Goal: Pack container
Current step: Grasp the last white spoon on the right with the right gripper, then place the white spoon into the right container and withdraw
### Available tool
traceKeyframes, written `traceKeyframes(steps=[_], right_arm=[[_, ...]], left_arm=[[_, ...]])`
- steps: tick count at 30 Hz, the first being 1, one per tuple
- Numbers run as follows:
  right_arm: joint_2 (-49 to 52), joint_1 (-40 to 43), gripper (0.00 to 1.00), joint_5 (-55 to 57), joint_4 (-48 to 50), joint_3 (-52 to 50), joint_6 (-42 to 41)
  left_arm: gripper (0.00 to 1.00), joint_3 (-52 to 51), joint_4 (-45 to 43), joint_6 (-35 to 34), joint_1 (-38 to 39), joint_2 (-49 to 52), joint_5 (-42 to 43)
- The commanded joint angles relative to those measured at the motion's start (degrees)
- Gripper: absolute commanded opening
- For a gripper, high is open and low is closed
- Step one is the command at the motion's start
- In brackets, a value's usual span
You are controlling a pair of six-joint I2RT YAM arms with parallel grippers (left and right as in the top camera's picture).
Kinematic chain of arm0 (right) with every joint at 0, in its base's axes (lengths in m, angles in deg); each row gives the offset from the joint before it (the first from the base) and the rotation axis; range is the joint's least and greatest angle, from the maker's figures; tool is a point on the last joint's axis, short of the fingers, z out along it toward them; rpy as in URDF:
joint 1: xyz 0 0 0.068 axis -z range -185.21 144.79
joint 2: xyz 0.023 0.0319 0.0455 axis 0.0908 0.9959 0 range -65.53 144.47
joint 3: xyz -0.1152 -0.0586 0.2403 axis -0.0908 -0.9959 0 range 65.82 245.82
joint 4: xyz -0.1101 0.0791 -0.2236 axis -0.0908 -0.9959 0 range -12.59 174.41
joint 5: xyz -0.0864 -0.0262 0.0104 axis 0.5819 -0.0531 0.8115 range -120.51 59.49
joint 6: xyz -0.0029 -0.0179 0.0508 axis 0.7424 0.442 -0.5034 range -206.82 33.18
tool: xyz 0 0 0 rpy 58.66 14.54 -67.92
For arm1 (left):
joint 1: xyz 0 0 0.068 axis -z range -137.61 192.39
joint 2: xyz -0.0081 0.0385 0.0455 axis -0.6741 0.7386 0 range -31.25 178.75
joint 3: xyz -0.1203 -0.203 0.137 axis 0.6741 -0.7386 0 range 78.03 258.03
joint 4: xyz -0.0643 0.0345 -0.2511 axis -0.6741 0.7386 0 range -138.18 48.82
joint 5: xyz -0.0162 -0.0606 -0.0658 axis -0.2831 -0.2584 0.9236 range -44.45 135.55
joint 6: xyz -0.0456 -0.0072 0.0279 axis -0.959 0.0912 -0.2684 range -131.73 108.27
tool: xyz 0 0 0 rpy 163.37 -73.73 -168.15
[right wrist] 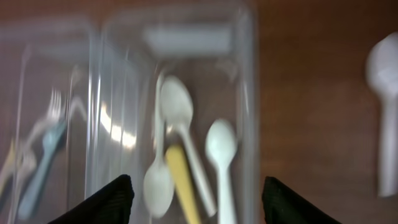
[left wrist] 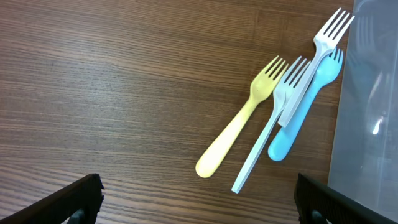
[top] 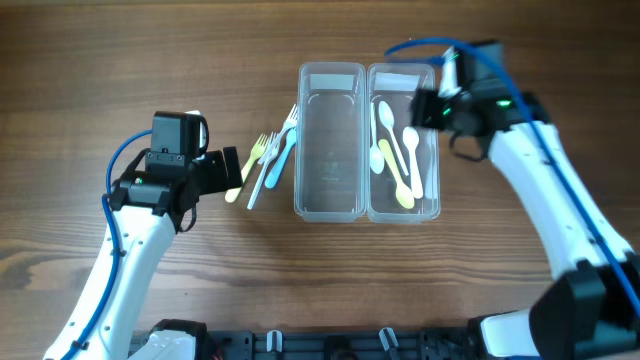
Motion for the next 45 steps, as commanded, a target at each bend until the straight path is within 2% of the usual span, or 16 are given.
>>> traceKeyframes(steps=[1,6,11,14,17,22,24,28,31,34,35,37,45], right_arm=[[-1.8,6.1,0.67,6.8,2.2,1.6,5.2],[2.3,14.3,0.67,6.2,4.4,1.1,10.3],[10.4,21.2,0.67,-1.0,4.6,1.1,15.1],[15.1,23.4,0.65,-2.8,3.5,1.1,14.9],[18.8,23.9,0.56,-3.1,2.4,1.1,14.9],[23.5,23.7,0.54,-2.0,1.0,1.1,14.9],[25.0,23.7,0.48,-1.5,0.6,1.1,14.9],[26.7,23.7,0.45,-0.5,0.2,1.1,14.9],[27.1,23.7,0.3,-0.5,0.1,1.1,14.9],[27.1,23.6,0.2,-0.1,-0.5,1.1,14.9],[27.1,23.6,0.13,-0.1,-0.8,1.1,14.9],[27.1,23.7,0.04,-0.1,-1.1,1.1,14.6],[22.5,21.0,0.04,-0.1,-4.1,1.1,10.2]], left_arm=[[1.0,1.2,0.0,0.9,0.0,0.1,-0.6],[1.0,1.2,0.0,0.9,0.0,0.1,-0.6],[1.0,1.2,0.0,0.9,0.0,0.1,-0.6],[1.0,1.2,0.0,0.9,0.0,0.1,-0.6],[1.0,1.2,0.0,0.9,0.0,0.1,-0.6],[1.0,1.2,0.0,0.9,0.0,0.1,-0.6],[1.0,1.2,0.0,0.9,0.0,0.1,-0.6],[1.0,1.2,0.0,0.9,0.0,0.1,-0.6],[1.0,1.2,0.0,0.9,0.0,0.1,-0.6],[1.0,1.2,0.0,0.9,0.0,0.1,-0.6],[1.0,1.2,0.0,0.9,0.0,0.1,-0.6],[1.0,1.2,0.0,0.9,0.0,0.1,-0.6],[1.0,1.2,0.0,0.9,0.0,0.1,-0.6]])
